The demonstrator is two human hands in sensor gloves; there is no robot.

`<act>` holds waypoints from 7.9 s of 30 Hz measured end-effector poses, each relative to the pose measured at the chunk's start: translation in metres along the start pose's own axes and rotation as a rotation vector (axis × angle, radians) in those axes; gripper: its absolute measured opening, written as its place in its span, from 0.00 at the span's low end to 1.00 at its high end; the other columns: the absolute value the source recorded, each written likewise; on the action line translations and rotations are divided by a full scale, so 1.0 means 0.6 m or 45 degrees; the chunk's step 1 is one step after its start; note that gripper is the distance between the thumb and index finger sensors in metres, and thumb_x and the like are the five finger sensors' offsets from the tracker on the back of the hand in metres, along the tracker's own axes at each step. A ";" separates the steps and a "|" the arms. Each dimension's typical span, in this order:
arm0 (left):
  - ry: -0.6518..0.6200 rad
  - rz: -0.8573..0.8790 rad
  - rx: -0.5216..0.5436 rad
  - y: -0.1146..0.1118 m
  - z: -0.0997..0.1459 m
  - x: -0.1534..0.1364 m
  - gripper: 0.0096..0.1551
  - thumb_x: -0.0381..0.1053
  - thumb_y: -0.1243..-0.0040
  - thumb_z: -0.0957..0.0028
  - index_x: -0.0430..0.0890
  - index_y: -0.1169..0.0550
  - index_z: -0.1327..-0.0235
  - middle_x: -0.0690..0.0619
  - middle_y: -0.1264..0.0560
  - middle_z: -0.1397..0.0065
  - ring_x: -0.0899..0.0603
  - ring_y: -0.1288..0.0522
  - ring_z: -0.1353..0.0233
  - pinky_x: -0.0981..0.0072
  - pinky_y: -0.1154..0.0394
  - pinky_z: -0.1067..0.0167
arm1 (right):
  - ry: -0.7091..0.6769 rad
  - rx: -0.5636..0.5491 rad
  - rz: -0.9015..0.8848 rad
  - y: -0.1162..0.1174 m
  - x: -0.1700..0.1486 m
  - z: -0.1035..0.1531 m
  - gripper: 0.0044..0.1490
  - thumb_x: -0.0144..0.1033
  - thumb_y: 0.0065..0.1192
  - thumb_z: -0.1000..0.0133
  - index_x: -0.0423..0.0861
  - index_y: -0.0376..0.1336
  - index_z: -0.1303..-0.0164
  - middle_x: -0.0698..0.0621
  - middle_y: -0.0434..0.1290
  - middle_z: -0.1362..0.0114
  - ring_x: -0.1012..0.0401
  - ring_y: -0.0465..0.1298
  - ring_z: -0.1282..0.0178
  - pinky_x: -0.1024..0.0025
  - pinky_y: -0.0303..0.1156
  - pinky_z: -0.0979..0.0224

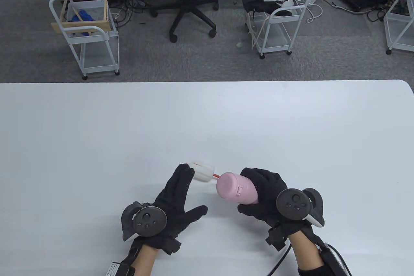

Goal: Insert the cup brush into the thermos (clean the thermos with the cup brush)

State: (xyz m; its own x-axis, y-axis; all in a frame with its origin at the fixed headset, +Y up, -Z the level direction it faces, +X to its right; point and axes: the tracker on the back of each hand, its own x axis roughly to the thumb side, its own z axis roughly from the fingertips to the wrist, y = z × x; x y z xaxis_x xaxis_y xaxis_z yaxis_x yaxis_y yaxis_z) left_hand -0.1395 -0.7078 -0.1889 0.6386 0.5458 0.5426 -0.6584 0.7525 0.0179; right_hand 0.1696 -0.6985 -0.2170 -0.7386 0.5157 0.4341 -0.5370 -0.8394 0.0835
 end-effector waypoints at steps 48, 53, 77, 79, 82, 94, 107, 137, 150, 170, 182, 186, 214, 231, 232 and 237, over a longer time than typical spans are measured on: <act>0.394 0.306 0.028 -0.025 -0.001 0.012 0.54 0.80 0.54 0.36 0.46 0.45 0.10 0.40 0.25 0.21 0.49 0.10 0.43 0.62 0.14 0.50 | -0.211 -0.104 0.373 0.053 0.085 0.013 0.65 0.69 0.76 0.58 0.43 0.55 0.19 0.40 0.65 0.26 0.44 0.71 0.34 0.38 0.69 0.29; 0.027 0.225 -0.053 -0.011 -0.008 0.014 0.56 0.80 0.50 0.39 0.54 0.55 0.10 0.43 0.46 0.07 0.38 0.29 0.15 0.44 0.27 0.28 | -0.179 0.067 0.010 0.029 0.039 0.005 0.63 0.65 0.78 0.57 0.42 0.56 0.19 0.40 0.65 0.24 0.43 0.71 0.32 0.36 0.69 0.30; -0.036 -0.170 0.056 -0.016 -0.005 0.044 0.57 0.81 0.34 0.51 0.52 0.37 0.16 0.45 0.27 0.22 0.57 0.14 0.35 0.54 0.22 0.31 | -0.228 0.078 0.047 0.028 0.041 0.007 0.57 0.61 0.79 0.54 0.45 0.58 0.21 0.39 0.66 0.22 0.43 0.70 0.30 0.35 0.67 0.29; 0.025 -0.169 0.062 -0.017 -0.004 0.042 0.57 0.83 0.35 0.52 0.51 0.36 0.18 0.45 0.25 0.24 0.58 0.13 0.37 0.55 0.21 0.32 | -0.225 0.036 0.103 0.034 0.047 0.010 0.57 0.62 0.79 0.55 0.45 0.58 0.21 0.39 0.66 0.22 0.43 0.71 0.30 0.35 0.68 0.29; 0.129 -0.145 0.080 -0.018 -0.003 0.032 0.59 0.86 0.39 0.54 0.48 0.32 0.20 0.44 0.21 0.29 0.57 0.12 0.41 0.53 0.19 0.35 | -0.229 -0.004 0.175 0.042 0.055 0.012 0.57 0.62 0.79 0.55 0.46 0.58 0.21 0.39 0.66 0.22 0.43 0.70 0.30 0.35 0.67 0.29; 0.296 -0.084 0.079 -0.021 0.003 0.020 0.57 0.88 0.49 0.50 0.49 0.30 0.19 0.50 0.18 0.34 0.52 0.12 0.48 0.49 0.19 0.39 | -0.230 -0.048 0.190 0.050 0.060 0.014 0.56 0.63 0.77 0.53 0.46 0.58 0.22 0.39 0.66 0.22 0.43 0.70 0.30 0.34 0.67 0.29; -0.077 0.148 -0.152 -0.011 -0.010 0.029 0.51 0.69 0.30 0.40 0.72 0.51 0.15 0.51 0.57 0.06 0.37 0.45 0.08 0.31 0.40 0.23 | -0.233 0.025 -0.089 0.033 0.030 0.006 0.55 0.62 0.77 0.52 0.46 0.57 0.21 0.39 0.64 0.21 0.43 0.69 0.29 0.32 0.65 0.29; 0.583 0.270 0.126 -0.020 0.013 0.003 0.47 0.80 0.44 0.39 0.54 0.34 0.14 0.42 0.24 0.29 0.55 0.13 0.50 0.61 0.18 0.50 | -0.263 -0.305 0.530 0.066 0.096 0.024 0.61 0.60 0.79 0.56 0.44 0.54 0.19 0.43 0.60 0.19 0.42 0.65 0.27 0.33 0.63 0.27; 0.800 -0.278 0.224 0.048 0.029 -0.074 0.49 0.75 0.35 0.40 0.56 0.39 0.12 0.40 0.33 0.17 0.39 0.20 0.37 0.45 0.27 0.38 | 0.095 -0.418 0.023 0.019 0.017 0.020 0.60 0.60 0.75 0.50 0.37 0.53 0.19 0.36 0.61 0.21 0.39 0.68 0.29 0.37 0.67 0.30; 1.124 -0.541 -0.228 0.008 0.037 -0.158 0.45 0.61 0.30 0.36 0.61 0.43 0.12 0.49 0.45 0.09 0.33 0.38 0.17 0.34 0.40 0.26 | 0.303 -0.357 -0.486 0.018 -0.035 0.014 0.61 0.55 0.72 0.46 0.29 0.48 0.20 0.29 0.58 0.22 0.33 0.69 0.31 0.41 0.71 0.32; 0.893 -0.400 -0.005 0.021 0.031 -0.119 0.51 0.74 0.41 0.37 0.58 0.50 0.10 0.42 0.52 0.07 0.30 0.51 0.11 0.28 0.45 0.26 | 0.304 -0.342 -0.575 0.021 -0.035 0.012 0.61 0.54 0.72 0.46 0.28 0.48 0.19 0.28 0.58 0.22 0.32 0.70 0.30 0.42 0.72 0.31; 0.696 -0.098 0.241 0.019 0.026 -0.075 0.48 0.74 0.48 0.34 0.55 0.49 0.10 0.42 0.49 0.08 0.31 0.48 0.12 0.30 0.43 0.26 | 0.301 -0.324 -0.656 0.026 -0.032 0.012 0.60 0.53 0.71 0.44 0.27 0.47 0.19 0.28 0.58 0.22 0.33 0.70 0.30 0.44 0.72 0.31; 0.325 0.296 -0.080 -0.052 -0.007 0.003 0.45 0.69 0.42 0.36 0.54 0.50 0.18 0.41 0.46 0.11 0.29 0.40 0.15 0.41 0.35 0.26 | -0.041 0.095 -1.254 0.074 0.026 -0.007 0.41 0.40 0.56 0.24 0.28 0.44 0.17 0.30 0.60 0.20 0.40 0.71 0.24 0.43 0.69 0.24; 0.452 0.320 0.328 0.029 0.021 -0.037 0.48 0.78 0.42 0.44 0.58 0.45 0.19 0.44 0.41 0.16 0.34 0.36 0.22 0.40 0.34 0.28 | 0.264 -0.160 -0.083 0.037 -0.027 -0.027 0.52 0.50 0.72 0.37 0.37 0.52 0.12 0.34 0.63 0.18 0.32 0.67 0.24 0.29 0.60 0.27; 0.460 0.307 0.332 0.030 0.022 -0.040 0.48 0.78 0.42 0.45 0.58 0.45 0.19 0.44 0.41 0.16 0.34 0.36 0.22 0.40 0.34 0.28 | 0.267 -0.147 -0.018 0.042 -0.026 -0.029 0.51 0.50 0.72 0.37 0.37 0.52 0.12 0.34 0.63 0.17 0.31 0.66 0.23 0.28 0.59 0.26; 0.508 0.234 0.362 0.036 0.028 -0.058 0.47 0.78 0.41 0.45 0.60 0.43 0.19 0.47 0.40 0.16 0.35 0.35 0.22 0.41 0.33 0.28 | 0.259 -0.029 0.355 0.078 -0.023 -0.043 0.49 0.50 0.70 0.36 0.41 0.52 0.12 0.36 0.62 0.15 0.30 0.64 0.21 0.28 0.59 0.26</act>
State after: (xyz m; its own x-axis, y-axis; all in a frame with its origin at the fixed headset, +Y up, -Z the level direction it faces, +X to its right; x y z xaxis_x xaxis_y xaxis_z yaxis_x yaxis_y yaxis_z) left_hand -0.1828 -0.7167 -0.1930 0.5678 0.7992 0.1973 -0.8207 0.5314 0.2098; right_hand 0.1442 -0.7403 -0.2425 -0.9232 0.2923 0.2496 -0.3101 -0.9501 -0.0343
